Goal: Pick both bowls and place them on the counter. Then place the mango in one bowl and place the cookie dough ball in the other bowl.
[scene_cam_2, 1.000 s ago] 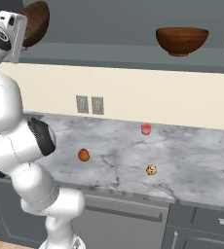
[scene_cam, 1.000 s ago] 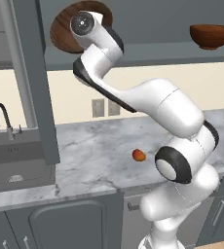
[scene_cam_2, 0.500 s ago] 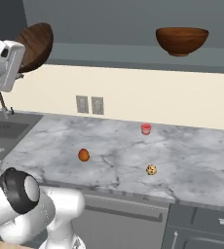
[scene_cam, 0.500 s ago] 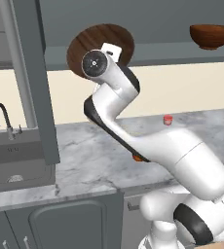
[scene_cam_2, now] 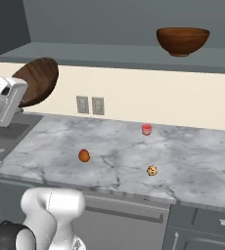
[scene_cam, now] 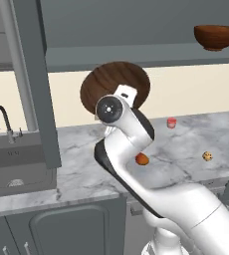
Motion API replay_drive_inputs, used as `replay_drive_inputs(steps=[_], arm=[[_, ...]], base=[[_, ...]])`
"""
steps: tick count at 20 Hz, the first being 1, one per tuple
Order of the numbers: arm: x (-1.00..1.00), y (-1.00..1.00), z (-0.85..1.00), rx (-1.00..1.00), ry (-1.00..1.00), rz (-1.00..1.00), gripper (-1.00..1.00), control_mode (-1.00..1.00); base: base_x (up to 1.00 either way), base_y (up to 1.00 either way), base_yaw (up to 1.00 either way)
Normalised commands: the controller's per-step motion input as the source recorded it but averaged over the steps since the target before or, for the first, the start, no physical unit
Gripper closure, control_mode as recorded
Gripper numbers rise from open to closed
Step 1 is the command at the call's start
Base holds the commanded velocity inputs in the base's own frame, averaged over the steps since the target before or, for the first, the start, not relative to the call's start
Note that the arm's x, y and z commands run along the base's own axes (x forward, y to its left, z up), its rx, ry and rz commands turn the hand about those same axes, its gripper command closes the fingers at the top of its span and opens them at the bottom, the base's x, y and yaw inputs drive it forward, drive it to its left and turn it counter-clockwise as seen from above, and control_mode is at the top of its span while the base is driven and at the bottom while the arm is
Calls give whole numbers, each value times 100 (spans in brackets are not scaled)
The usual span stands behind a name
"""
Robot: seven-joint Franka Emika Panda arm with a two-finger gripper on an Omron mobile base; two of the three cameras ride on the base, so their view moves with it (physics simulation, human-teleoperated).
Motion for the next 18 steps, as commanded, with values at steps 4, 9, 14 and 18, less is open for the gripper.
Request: replay_drive_inputs(steps=[4,9,14,18], arm=[[-3,0,-89,1,29,0,100,-100],[10,3,-84,1,29,1,100,-100],[6,4,-70,-1,16,8,100,-100],[19,2,-54,0,15,7,100,-100]], base=[[0,0,0],[0,0,0],[0,0,0],[0,0,0]])
